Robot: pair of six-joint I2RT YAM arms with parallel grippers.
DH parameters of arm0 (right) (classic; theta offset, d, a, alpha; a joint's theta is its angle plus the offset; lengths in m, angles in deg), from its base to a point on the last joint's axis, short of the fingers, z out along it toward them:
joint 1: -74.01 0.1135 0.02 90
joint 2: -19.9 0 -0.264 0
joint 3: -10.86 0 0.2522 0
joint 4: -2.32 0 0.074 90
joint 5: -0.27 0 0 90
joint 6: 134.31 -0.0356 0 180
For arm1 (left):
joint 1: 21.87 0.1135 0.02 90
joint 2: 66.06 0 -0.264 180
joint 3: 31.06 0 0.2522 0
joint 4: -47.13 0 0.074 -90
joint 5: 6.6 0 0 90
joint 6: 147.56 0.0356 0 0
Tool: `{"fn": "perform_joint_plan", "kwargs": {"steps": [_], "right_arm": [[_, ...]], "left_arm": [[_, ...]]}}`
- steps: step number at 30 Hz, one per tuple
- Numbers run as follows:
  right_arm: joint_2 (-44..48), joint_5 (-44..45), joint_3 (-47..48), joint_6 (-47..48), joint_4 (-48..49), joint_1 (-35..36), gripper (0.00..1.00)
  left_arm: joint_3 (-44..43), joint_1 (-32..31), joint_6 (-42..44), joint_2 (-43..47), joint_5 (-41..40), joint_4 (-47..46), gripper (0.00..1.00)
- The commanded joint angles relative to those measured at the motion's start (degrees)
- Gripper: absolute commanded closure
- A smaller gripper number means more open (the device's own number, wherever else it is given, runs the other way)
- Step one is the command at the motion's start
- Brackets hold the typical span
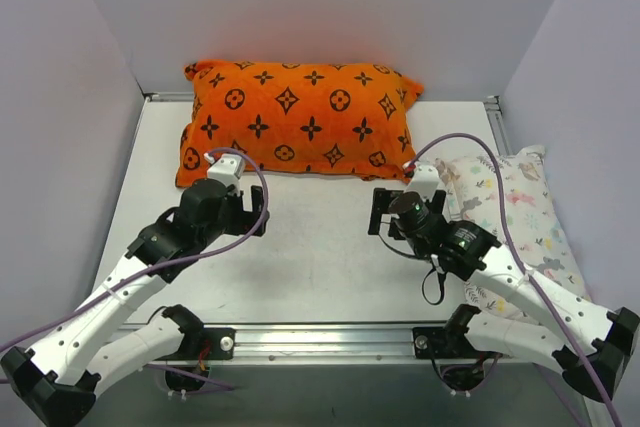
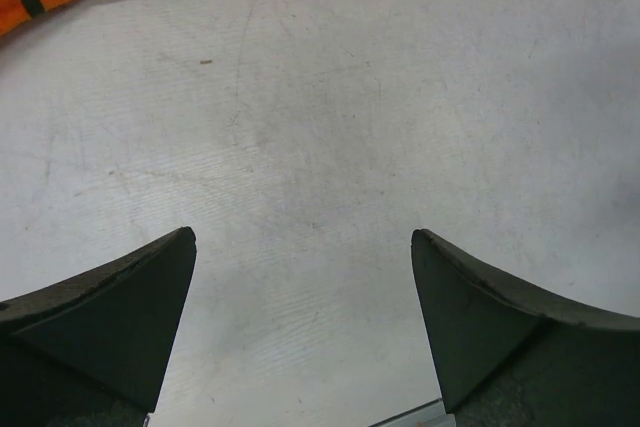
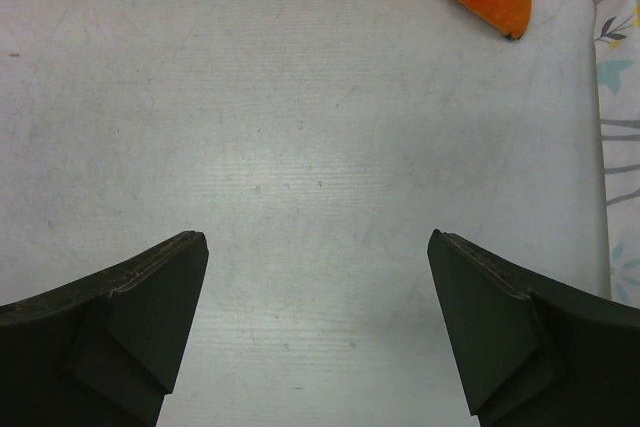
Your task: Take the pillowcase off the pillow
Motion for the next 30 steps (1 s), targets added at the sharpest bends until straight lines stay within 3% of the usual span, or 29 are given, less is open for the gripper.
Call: {"fn": "perform_joint_plan", "kwargs": {"steps": [1, 5, 6, 11, 19, 23, 26, 30], "right_arm": [[-2.3, -1.6, 5.6, 4.0, -0.3, -1.8, 0.0], [-6.4, -9.9, 11.2, 7.0, -0.8, -14.5, 0.0], [-8.9, -12.3, 12.5, 7.3, -0.8, -22.4, 0.0], [-18.3, -24.7, 19.7, 8.1, 5.8, -36.8, 0.0], [-34.0, -35.9, 23.4, 8.9, 21.4, -39.3, 0.0], [-42.1, -37.6, 22.9, 8.5, 29.0, -39.4, 0.0], [-45.8, -38.7, 23.7, 7.5, 32.5, -39.3, 0.0], [-49.5, -37.5, 24.0, 7.0, 33.9, -39.3, 0.0]], "left_arm": [[-4.2, -0.2, -0.9, -1.9, 0.6, -1.3, 0.02], [-11.9, 0.5, -2.6, -8.4, -4.9, -0.9, 0.02], [-13.6, 1.4, -3.2, -9.9, -5.9, -0.1, 0.03], [-20.0, 18.9, -5.1, -20.7, 0.6, -5.4, 0.02], [-13.1, 34.1, -6.1, -34.2, 9.7, -26.2, 0.03], [-3.9, 39.5, -9.9, -38.2, 15.1, -45.8, 0.02], [-2.2, 40.4, -10.6, -42.9, 13.0, -49.8, 0.03], [-6.8, 40.3, -9.1, -49.4, 10.1, -48.6, 0.02]]}}
